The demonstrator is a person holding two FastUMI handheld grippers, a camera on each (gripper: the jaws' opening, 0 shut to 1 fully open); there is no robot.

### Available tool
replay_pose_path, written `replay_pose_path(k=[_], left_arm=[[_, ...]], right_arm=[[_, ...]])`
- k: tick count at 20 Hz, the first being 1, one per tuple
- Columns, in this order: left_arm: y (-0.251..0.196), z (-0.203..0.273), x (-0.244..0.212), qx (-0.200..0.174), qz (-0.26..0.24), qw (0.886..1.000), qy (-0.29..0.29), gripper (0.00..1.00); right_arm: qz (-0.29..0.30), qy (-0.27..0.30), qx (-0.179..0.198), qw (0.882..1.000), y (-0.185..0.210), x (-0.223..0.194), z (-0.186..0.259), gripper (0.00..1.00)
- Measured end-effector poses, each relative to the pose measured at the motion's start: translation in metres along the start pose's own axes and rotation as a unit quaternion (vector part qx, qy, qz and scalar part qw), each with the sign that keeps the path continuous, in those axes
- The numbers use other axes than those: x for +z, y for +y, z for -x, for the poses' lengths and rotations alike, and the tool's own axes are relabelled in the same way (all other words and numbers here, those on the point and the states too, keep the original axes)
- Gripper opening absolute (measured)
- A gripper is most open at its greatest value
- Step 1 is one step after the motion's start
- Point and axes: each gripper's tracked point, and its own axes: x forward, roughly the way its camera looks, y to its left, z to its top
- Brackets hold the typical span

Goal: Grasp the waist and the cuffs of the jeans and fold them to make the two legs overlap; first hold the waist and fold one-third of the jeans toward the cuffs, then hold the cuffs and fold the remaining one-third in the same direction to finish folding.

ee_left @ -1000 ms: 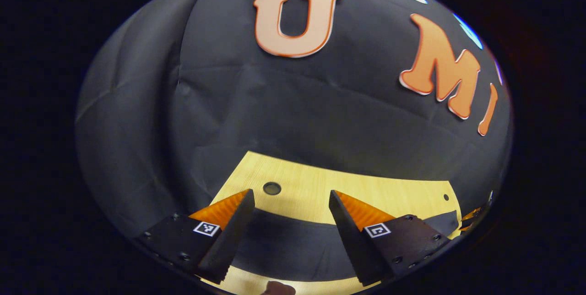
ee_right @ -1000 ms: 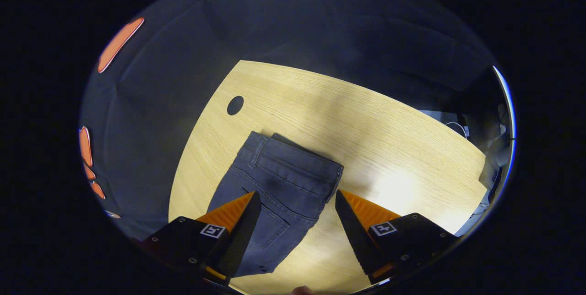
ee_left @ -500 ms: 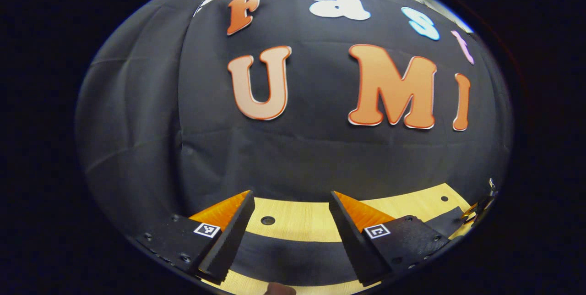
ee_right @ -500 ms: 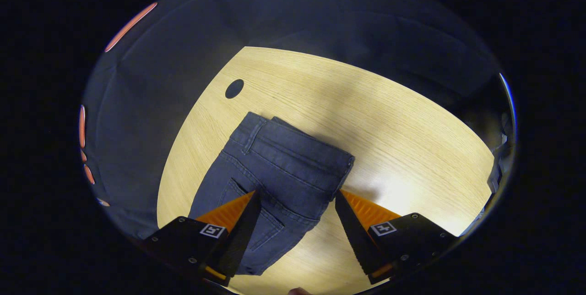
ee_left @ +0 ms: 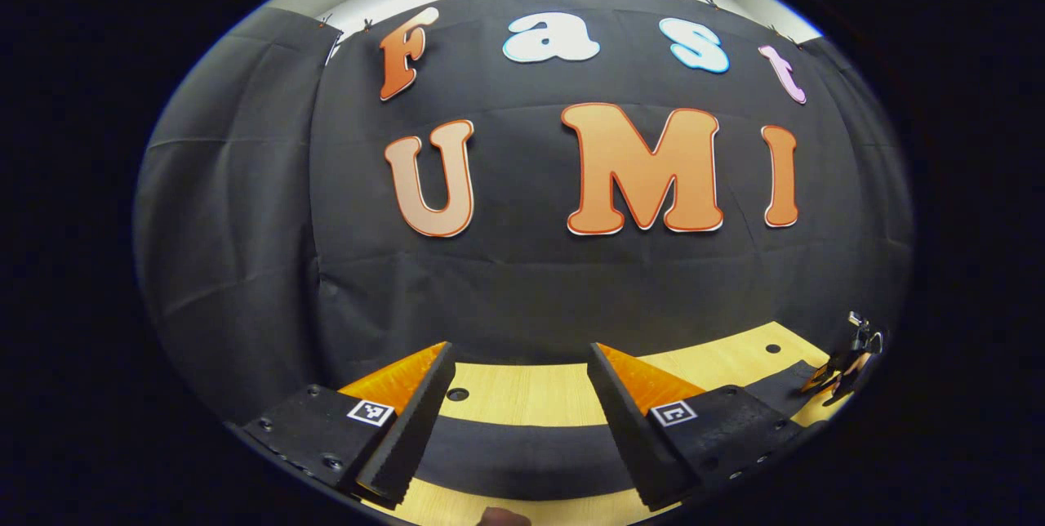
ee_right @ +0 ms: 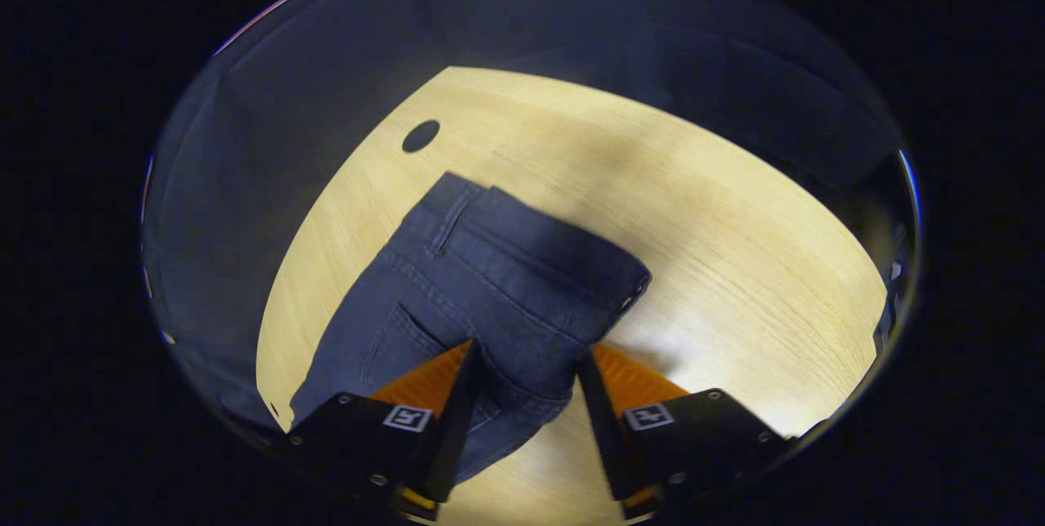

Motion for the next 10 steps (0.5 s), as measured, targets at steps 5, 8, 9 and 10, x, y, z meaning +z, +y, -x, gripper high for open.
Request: replay_pose_path(k=[5, 8, 9, 10], left_arm=[[0.010, 0.013, 0.005, 0.016, 0.009, 1.000, -0.011, 0.99], [0.027, 0.017, -0.003, 0.044, 0.015, 0.999, -0.020, 1.00], [0.028, 0.018, -0.009, 0.044, 0.016, 0.999, -0.011, 1.00], [0.029, 0.018, -0.013, 0.043, 0.017, 0.999, -0.006, 0.99]], right_arm=[[0.019, -0.036, 0.004, 0.999, 0.012, 0.006, 0.012, 0.28], [0.037, -0.077, 0.022, 0.996, 0.022, 0.014, 0.034, 0.22], [0.041, -0.087, 0.024, 0.995, 0.025, 0.014, 0.043, 0.27], [0.045, -0.096, 0.026, 0.994, 0.031, 0.015, 0.047, 0.27]])
